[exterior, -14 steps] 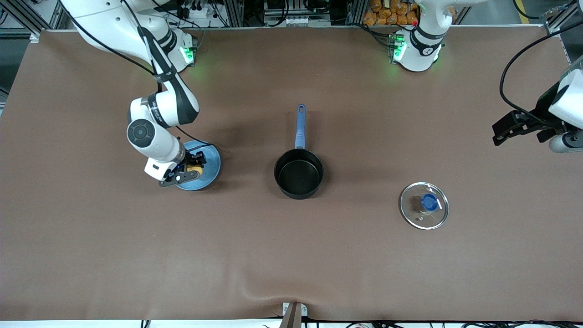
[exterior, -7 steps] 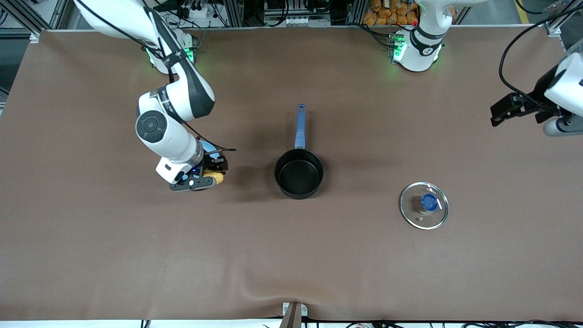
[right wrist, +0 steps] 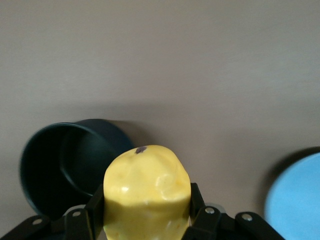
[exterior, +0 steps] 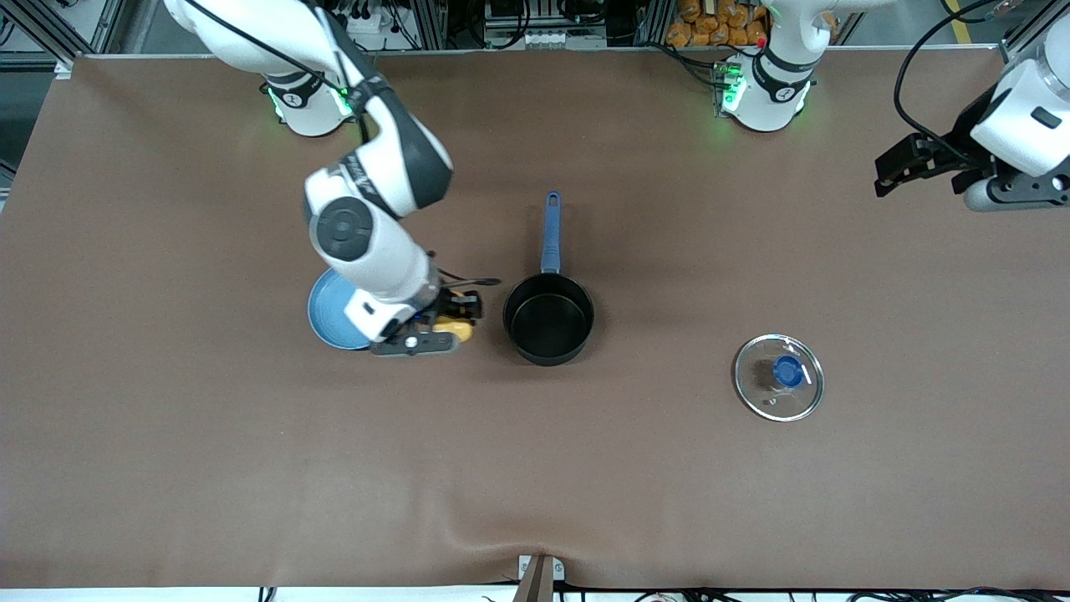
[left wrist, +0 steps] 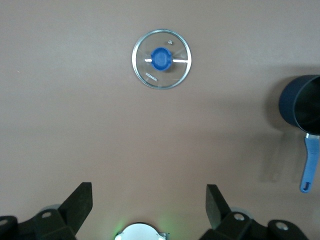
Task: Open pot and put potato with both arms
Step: 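Carry the potato with the right gripper over the saucepan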
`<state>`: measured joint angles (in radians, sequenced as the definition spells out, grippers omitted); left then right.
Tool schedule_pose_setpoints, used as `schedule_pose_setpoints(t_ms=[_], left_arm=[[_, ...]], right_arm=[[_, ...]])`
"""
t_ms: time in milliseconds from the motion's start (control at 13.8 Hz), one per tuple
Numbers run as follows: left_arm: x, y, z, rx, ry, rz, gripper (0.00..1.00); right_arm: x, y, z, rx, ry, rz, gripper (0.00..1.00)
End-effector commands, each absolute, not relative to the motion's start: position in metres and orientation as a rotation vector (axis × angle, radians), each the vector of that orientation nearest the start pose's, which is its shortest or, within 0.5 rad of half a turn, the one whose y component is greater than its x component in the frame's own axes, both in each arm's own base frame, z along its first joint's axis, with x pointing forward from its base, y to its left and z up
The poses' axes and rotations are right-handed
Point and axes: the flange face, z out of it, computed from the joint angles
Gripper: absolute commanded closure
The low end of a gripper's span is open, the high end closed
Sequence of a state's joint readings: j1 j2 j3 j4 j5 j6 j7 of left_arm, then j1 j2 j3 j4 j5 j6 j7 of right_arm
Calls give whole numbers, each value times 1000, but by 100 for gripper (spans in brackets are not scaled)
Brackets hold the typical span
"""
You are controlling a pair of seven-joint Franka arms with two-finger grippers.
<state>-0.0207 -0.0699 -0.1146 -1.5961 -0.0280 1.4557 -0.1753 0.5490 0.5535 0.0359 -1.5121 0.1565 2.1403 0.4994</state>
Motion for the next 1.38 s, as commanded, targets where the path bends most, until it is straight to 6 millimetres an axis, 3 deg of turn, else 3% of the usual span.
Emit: schedule_pose_setpoints(t_ms=[0,145,290,580,797,1304], left_arm=[[493,-76,645,-3177,-135,89,0],[493,-79,647,-3161,-148,75,0],[506,-71,647,-3138,-139,65,0],[510,-69,642,-3137,-144,79,0],[510,-66,643,-3124,-149,71,0],[511,-65,644,-3106,-146,53,0]], right_arm=[[594,454,327,-2963,74,27,91],[585,467,322,-2967,60,36,92],[576,479,317,-2967,51,38,94],[564,513,287,-2992,53,36,95],[562,522,262,-3004,30,14,95],[553,533,231,-3033,-5,-32,95]])
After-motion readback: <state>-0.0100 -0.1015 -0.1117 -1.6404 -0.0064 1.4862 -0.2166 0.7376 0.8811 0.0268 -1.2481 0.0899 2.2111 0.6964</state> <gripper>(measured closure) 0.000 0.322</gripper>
